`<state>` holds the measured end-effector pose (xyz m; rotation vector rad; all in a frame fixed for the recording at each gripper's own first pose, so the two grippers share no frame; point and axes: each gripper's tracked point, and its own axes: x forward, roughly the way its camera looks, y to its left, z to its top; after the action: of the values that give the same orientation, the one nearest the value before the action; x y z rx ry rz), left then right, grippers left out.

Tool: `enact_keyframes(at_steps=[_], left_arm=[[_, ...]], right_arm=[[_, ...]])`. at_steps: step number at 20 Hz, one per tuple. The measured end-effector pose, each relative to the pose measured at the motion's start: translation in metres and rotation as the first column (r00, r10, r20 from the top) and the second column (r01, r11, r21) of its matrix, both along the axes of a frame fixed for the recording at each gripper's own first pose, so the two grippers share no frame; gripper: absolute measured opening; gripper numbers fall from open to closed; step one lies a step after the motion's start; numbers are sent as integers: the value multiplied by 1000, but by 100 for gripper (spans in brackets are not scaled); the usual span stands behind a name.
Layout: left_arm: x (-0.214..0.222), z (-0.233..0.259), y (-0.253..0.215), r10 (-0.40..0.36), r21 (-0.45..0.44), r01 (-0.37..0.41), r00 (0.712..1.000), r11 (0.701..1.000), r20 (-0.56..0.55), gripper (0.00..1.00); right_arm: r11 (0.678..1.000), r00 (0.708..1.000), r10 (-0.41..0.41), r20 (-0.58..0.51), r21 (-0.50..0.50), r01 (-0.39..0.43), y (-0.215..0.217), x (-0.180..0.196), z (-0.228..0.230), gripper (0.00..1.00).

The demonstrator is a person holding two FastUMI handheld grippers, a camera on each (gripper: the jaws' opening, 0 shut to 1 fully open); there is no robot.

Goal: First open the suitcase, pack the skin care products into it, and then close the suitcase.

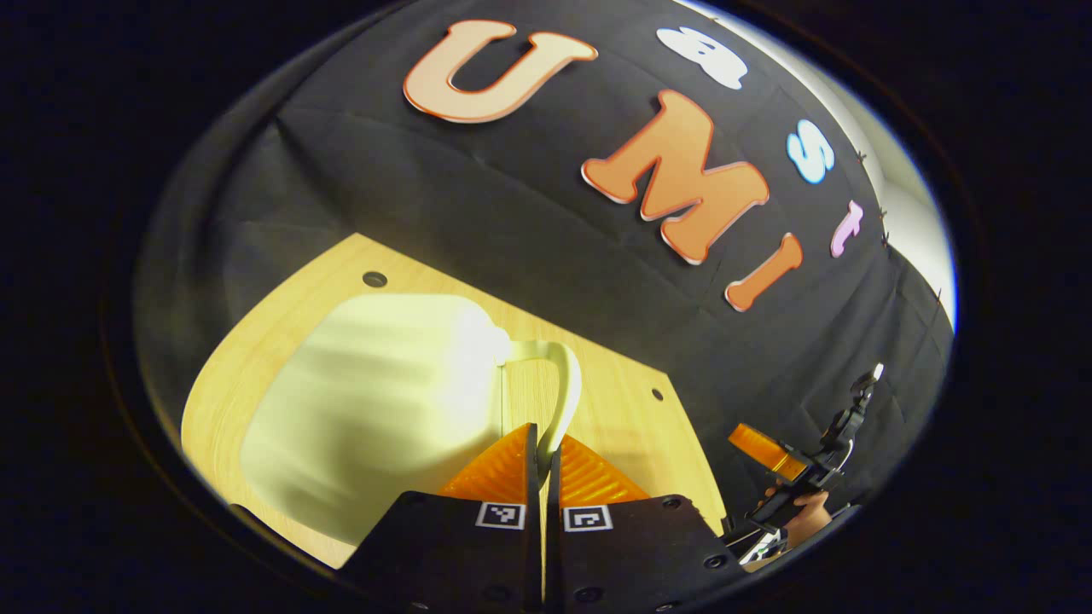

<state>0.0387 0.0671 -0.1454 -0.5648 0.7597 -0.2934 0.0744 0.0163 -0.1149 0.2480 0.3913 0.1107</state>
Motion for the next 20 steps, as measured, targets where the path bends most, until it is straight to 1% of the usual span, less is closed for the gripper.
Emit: enact_keyframes(at_steps=[4, 6, 8, 9, 10, 11, 12, 13, 14, 15, 16, 17, 18, 19, 20], left_arm=[[-11, -42, -38, -68, 109, 75, 995, 991, -70, 2], [-14, -61, -51, -71, 164, 88, 992, 982, -108, 2], [-16, -82, -58, -70, 255, 99, 990, 962, -121, 3], [-19, -91, -60, -83, 311, 118, 989, 943, -124, 2], [-20, -99, -60, -104, 374, 146, 986, 916, -131, 0], [-22, -105, -63, -134, 417, 180, 981, 891, -137, 5], [-23, -110, -69, -157, 437, 209, 976, 875, -151, 10], [-23, -116, -71, -159, 446, 217, 973, 868, -166, 27], [-22, -118, -73, -156, 446, 220, 972, 868, -176, 29], [-17, -117, -75, -154, 443, 212, 974, 871, -164, 36], [-12, -111, -81, -159, 416, 210, 975, 885, -153, 46], [-6, -104, -87, -170, 396, 210, 976, 894, -135, 46], [3, -95, -92, -177, 385, 205, 978, 900, -106, 60], [-5, -86, -102, -178, 385, 194, 981, 902, -78, 75], [-6, -76, -100, -169, 392, 173, 985, 904, -45, 82]], right_arm=[[1000, 1000, 7, -10, -11, -7, -9, -13, -7, 91], [1000, 1000, 6, -11, -19, -6, -14, -13, -7, 91], [1000, 1000, 1, -10, -20, -2, -17, -13, -7, 91], [1000, 1000, 4, -10, -18, -4, -18, -14, -7, 91], [1000, 1000, 6, -12, -22, -6, -18, -14, -8, 91], [1000, 1000, 11, -11, -26, -11, -18, -15, -9, 91], [999, 1000, 15, -12, -31, -15, -18, -15, -9, 91], [999, 1000, 20, -11, -32, -20, -17, -16, -10, 91], [999, 1000, 24, -11, -33, -25, -16, -16, -10, 91], [999, 1000, 27, -10, -34, -27, -15, -17, -11, 91], [999, 999, 32, -4, -34, -32, -13, -17, -10, 91], [999, 999, 36, 1, -35, -36, -12, -18, -9, 91], [999, 999, 41, 10, -34, -41, -10, -18, -7, 91], [999, 999, 42, 19, -36, -41, -9, -17, -5, 91], [998, 999, 41, 33, -38, -40, -8, -17, -2, 91]])
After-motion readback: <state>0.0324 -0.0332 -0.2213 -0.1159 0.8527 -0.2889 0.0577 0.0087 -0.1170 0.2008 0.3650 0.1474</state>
